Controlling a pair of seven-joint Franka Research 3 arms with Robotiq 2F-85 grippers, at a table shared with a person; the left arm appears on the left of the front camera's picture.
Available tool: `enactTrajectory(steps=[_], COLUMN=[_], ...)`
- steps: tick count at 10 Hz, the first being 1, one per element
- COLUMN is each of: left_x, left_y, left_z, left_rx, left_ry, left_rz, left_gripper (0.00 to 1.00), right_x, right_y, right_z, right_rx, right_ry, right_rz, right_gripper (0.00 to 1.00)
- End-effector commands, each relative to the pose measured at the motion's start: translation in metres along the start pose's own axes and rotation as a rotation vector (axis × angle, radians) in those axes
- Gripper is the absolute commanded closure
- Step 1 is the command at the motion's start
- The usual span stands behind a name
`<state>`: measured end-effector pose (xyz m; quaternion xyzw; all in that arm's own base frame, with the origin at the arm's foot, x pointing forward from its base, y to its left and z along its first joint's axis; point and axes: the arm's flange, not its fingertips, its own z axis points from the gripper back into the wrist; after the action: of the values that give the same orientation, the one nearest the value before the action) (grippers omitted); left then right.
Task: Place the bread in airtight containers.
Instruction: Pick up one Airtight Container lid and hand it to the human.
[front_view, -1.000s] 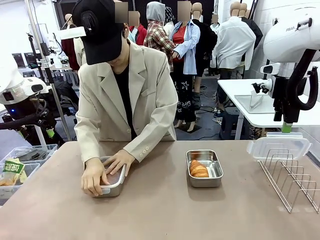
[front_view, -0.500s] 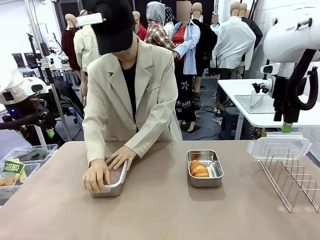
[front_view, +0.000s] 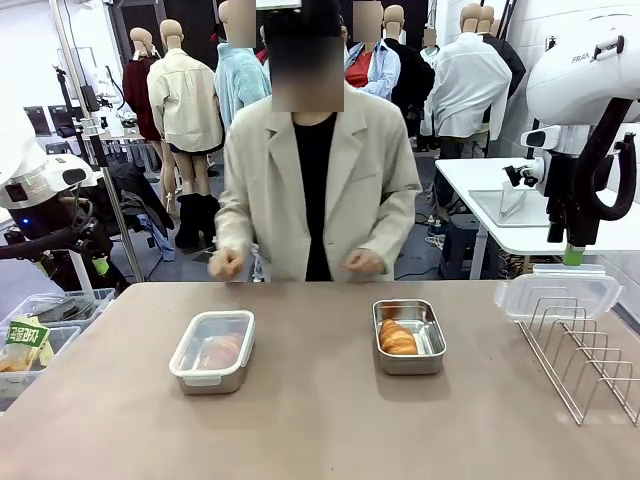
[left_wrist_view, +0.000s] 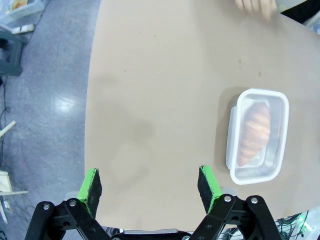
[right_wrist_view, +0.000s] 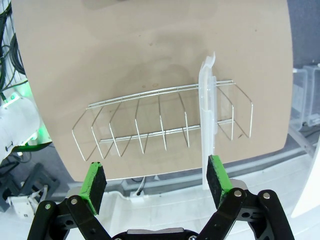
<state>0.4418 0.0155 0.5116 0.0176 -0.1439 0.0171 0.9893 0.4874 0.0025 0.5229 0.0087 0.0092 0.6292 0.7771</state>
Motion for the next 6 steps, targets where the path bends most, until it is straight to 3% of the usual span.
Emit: enactTrajectory(steps=[1, 6], left_x=[0.0013, 0.0013], left_y=[-0.0003, -0.0003], left_z=[0.0009, 0.0009], left_rx=[0.001, 0.001], left_ry=[-0.011, -0.011], left_rz=[0.000, 0.000], left_gripper=[0.00, 0.00], right_x=[-0.0003, -0.0003], right_y=[-0.0014, -0.0014], right_z=[0.0005, 0.0005], right_rx=[-0.005, -0.005], right_ry=[0.011, 0.011], right_rz=[0.003, 0.003], right_gripper=[0.00, 0.00])
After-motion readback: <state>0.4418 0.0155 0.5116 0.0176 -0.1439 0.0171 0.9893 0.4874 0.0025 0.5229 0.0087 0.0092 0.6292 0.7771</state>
